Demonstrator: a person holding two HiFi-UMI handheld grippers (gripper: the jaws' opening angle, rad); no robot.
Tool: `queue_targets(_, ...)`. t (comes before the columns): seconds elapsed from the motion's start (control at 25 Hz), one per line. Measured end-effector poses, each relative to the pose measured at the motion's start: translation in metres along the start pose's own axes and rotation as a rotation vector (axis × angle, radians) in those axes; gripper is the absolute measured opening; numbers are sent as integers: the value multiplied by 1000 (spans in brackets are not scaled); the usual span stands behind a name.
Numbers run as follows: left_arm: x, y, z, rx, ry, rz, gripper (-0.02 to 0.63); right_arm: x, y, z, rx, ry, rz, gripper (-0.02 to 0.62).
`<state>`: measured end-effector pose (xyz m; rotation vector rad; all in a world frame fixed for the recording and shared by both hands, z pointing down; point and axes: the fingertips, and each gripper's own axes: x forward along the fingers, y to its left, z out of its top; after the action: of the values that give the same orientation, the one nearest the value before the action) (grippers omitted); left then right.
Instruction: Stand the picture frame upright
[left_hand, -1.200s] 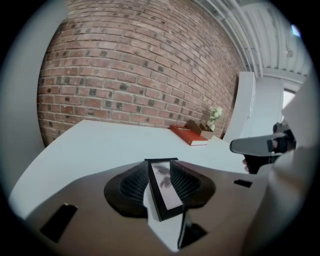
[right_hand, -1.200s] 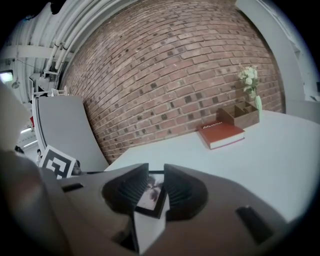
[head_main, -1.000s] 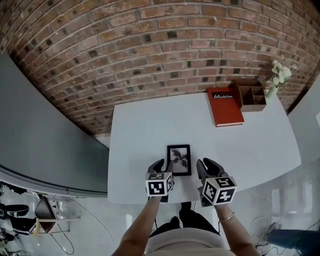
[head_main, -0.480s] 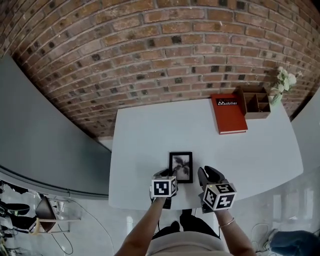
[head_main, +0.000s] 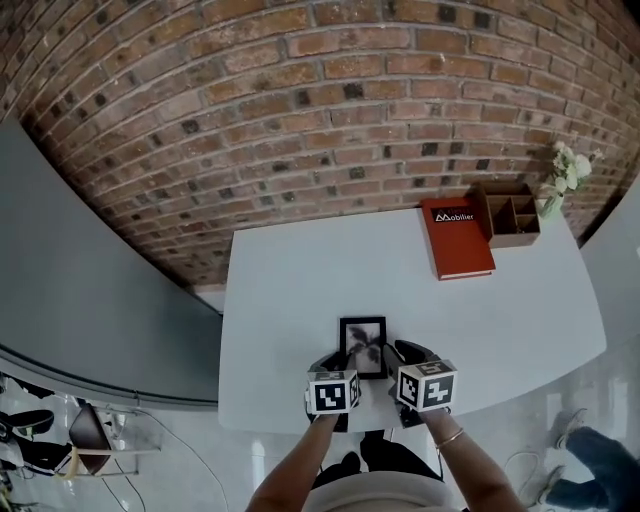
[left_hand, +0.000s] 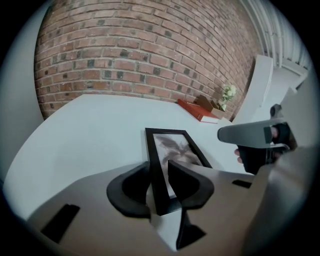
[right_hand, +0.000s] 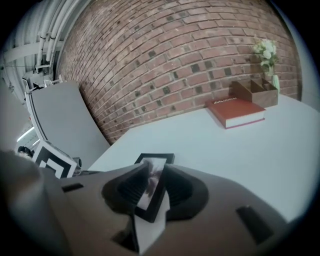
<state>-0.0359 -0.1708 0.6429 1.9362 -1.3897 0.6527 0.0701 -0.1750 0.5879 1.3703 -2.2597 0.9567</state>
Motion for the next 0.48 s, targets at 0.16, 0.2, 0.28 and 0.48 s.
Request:
queue_targets(0.16, -1, 0, 2, 21, -26, 18, 102, 12, -1, -5, 12, 46, 4, 81)
queue_targets(0.2, -1, 1, 3, 24, -37, 21, 100, 15, -1, -6, 20, 56, 6, 81)
queue_targets(0.28, -2, 2, 3, 22, -54, 25, 96, 20, -1, -7, 32, 73, 6, 83)
queue_targets(0.48, -4, 2, 5, 27, -85, 35, 78, 28, -8, -8, 52, 100, 2, 98)
